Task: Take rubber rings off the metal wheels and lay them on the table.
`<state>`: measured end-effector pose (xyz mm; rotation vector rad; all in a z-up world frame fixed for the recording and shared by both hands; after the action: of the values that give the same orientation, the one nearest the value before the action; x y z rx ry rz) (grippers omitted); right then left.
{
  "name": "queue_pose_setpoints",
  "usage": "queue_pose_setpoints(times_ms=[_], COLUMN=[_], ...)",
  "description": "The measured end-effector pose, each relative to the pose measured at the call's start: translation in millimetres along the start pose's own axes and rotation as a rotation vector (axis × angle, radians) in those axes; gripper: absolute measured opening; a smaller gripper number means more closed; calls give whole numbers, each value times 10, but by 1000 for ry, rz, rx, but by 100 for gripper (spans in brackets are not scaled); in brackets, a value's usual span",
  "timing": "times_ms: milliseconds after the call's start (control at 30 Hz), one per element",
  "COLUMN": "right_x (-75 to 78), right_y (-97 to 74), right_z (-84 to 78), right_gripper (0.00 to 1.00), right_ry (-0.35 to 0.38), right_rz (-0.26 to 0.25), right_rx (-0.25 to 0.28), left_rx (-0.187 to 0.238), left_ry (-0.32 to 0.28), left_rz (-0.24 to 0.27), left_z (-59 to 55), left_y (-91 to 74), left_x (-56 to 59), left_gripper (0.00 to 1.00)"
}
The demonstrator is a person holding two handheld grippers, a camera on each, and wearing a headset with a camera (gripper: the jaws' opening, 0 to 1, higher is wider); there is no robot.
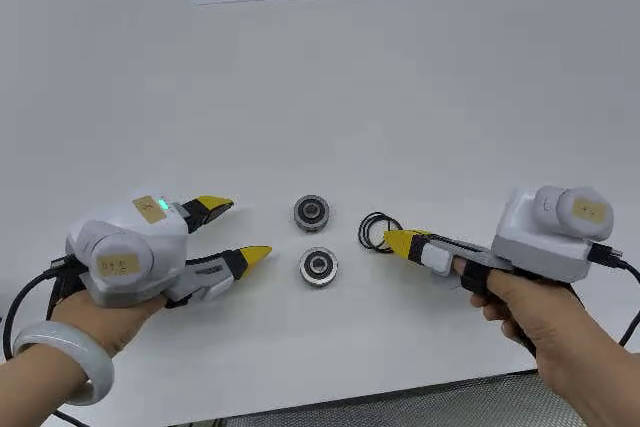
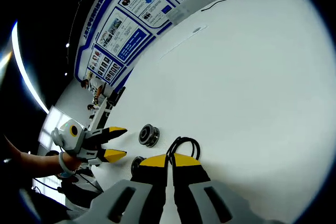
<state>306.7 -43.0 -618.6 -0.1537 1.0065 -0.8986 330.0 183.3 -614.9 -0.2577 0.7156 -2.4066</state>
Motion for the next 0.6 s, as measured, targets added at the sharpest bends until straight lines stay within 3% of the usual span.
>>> queue_pose_setpoints(times_ms=[600], right_x=[83], right_y=[-125], right_z=[-27], right_gripper=[16], right_ry=[-181], right_rz=[-62], right_rx=[-34], left_rx=[21], left_ry=[-47], left_rz=[43], left_z=[-89], left_y=[-229], left_x=[43], left_gripper=[45])
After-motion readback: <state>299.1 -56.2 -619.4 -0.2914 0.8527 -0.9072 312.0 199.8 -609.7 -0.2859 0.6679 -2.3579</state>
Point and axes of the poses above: the centre of the closed fingertips' face, and the gripper's own axes: y roughly forward along the fingers, x roughly to its right, z roughly out of its top, the point moved 6 cm from there along -y, roughly backward along the fingers, and after that the axes turned 3 degrees about x, right-handed, at the moved point
